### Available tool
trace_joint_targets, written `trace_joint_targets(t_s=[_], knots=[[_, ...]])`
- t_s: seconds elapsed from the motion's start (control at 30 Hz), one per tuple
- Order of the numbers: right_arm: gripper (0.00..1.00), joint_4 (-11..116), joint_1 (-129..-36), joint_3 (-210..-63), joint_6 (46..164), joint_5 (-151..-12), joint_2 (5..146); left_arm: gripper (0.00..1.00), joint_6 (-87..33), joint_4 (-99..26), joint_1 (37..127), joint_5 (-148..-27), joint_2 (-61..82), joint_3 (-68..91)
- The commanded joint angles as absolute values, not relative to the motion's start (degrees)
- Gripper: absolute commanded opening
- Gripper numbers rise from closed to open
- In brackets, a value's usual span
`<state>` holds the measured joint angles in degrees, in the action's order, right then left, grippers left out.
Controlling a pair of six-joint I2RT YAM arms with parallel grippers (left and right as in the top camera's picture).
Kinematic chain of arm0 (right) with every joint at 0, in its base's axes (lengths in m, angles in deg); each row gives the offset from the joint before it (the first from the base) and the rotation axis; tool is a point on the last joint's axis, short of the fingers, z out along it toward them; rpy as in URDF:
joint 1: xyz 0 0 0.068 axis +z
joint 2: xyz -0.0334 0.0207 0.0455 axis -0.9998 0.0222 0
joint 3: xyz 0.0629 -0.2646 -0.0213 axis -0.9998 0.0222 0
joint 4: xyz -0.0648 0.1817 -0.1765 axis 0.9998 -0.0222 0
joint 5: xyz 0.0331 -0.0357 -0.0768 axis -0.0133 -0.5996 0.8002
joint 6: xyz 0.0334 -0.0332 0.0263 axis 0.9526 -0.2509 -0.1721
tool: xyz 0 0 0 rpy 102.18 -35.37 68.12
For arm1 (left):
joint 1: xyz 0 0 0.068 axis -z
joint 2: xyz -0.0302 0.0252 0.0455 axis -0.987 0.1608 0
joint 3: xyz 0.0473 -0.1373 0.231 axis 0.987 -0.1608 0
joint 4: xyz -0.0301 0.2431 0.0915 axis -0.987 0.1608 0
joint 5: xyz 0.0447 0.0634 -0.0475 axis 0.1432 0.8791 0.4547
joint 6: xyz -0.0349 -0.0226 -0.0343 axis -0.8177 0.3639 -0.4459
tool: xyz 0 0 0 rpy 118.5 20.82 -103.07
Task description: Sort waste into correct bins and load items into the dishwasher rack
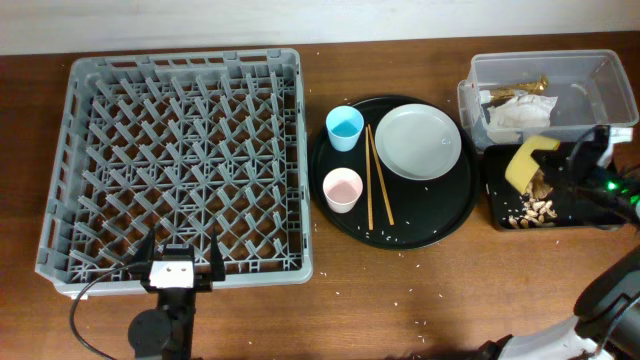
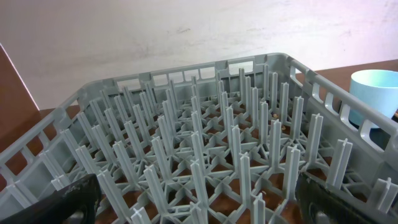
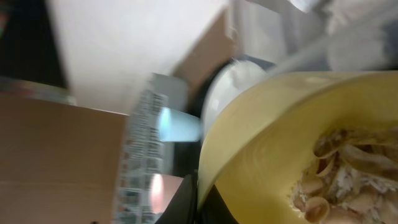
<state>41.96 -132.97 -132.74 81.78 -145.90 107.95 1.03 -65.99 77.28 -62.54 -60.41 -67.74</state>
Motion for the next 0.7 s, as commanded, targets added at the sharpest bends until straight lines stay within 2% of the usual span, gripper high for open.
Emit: trace_joint_targets(t_s=[0.0,0.13,0.2,0.37,0.47,0.53,0.67], knots=[[0.04,42.25,-136.25,-132.43,84.95,-159.12,107.23,0.99,1.99,-65.9,76.93,-62.68,-60.67,-68.02],[0.04,42.44,-139.93,-132.43,95.77,-159.21,107.23,0.99,1.99,-65.9,76.93,-62.68,-60.67,-68.02],[0.04,46.68,-140.6,-132.43,105.0,-151.17,107.25,0.99,1.99,-65.9,76.93,-62.68,-60.67,-68.02],[0.04,50.57,-140.52,-132.43,104.76,-151.87,107.25,0.99,1.99,-65.9,76.93,-62.68,-60.67,-68.02],[0.04,51.91,-139.25,-132.47,102.18,-158.07,107.2,0.99,1.99,-65.9,76.93,-62.68,-60.67,-68.02],[0.04,52.98,-138.77,-132.5,103.27,-162.27,107.12,0.99,1.99,-65.9,76.93,-62.68,-60.67,-68.02],[0.04,56.96,-138.22,-132.5,107.4,-162.25,106.74,0.99,1.99,-65.9,76.93,-62.68,-60.67,-68.02]])
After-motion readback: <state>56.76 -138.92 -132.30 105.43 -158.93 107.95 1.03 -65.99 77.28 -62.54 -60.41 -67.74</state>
